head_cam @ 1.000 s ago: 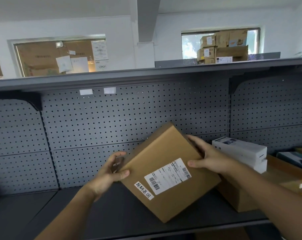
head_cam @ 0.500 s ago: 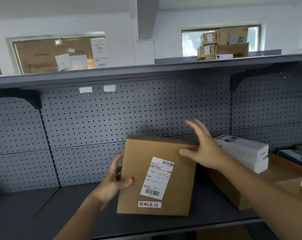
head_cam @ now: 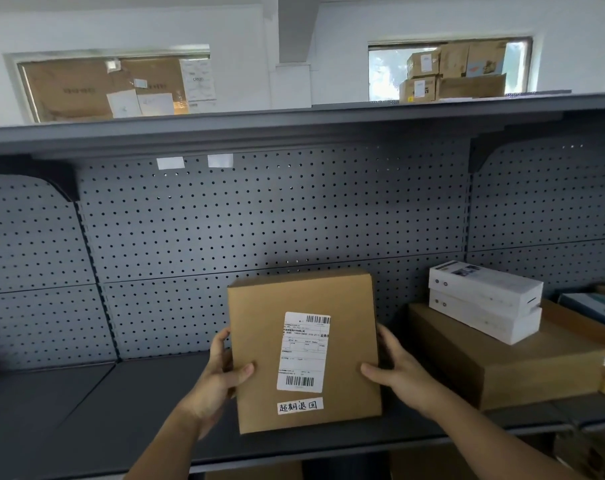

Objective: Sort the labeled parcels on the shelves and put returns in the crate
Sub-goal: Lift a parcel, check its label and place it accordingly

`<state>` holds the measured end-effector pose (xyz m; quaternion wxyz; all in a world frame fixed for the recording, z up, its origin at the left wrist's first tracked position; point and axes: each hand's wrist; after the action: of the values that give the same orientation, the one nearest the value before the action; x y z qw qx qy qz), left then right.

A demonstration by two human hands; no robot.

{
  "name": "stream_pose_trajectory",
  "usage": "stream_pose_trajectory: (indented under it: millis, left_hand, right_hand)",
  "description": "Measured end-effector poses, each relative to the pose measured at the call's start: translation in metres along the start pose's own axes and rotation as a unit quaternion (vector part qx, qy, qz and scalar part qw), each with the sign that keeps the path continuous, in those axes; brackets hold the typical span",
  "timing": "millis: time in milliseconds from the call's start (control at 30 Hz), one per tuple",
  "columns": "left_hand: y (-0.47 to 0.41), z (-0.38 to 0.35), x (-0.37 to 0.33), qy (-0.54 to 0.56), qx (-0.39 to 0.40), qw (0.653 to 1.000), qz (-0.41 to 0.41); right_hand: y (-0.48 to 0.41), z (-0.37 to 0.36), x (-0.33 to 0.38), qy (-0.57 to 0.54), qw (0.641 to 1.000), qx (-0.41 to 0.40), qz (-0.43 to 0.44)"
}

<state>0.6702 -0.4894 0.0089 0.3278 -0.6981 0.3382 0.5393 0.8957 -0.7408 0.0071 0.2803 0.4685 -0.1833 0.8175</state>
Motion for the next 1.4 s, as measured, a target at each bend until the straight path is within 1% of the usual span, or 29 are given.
stream_pose_trajectory:
  millis: [200,267,367,533,667,900,1400]
  left_hand:
    - [0.010,-0.008,0.010,0.031,0.005,1.000,0.000]
    - [0.010,-0.011,0.006,0.025,-0.001,1.000,-0.005]
    - [0.007,-0.015,-0.009,0.014,-0.004,1.000,-0.024]
    - [-0.003,-0.029,-0.045,0.065,-0.026,0.994,-0.082]
    - [-0.006,-0.045,-0.074,0.083,-0.032,0.990,-0.112]
    - [0.000,-0.061,-0.092,0.077,-0.023,0.988,-0.135]
    - [0.010,-0.074,-0.095,0.073,-0.020,0.987,-0.144]
  right_hand:
    - [0.000,-0.011,-0.003,-0.047,0.998,0.028,-0.013]
    - [-0.001,-0.013,0.000,-0.075,0.997,0.015,-0.008]
    - [-0.001,-0.005,0.013,-0.110,0.994,-0.016,0.024]
    - [0.002,0.023,0.052,-0.172,0.977,-0.082,0.091]
    - [0.007,0.036,0.078,-0.222,0.961,-0.102,0.133]
    - [0.017,0.039,0.087,-0.257,0.947,-0.127,0.147]
    - [0.028,0.041,0.086,-0.283,0.939,-0.137,0.143]
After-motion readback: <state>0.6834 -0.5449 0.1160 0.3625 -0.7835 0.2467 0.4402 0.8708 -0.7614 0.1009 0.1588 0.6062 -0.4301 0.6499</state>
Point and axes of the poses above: each hand's wrist, its own y-axis away from the middle knuckle, its own z-axis out of the back of the hand, x = y × z, and after that the axes turned 8 degrees about y, right-handed
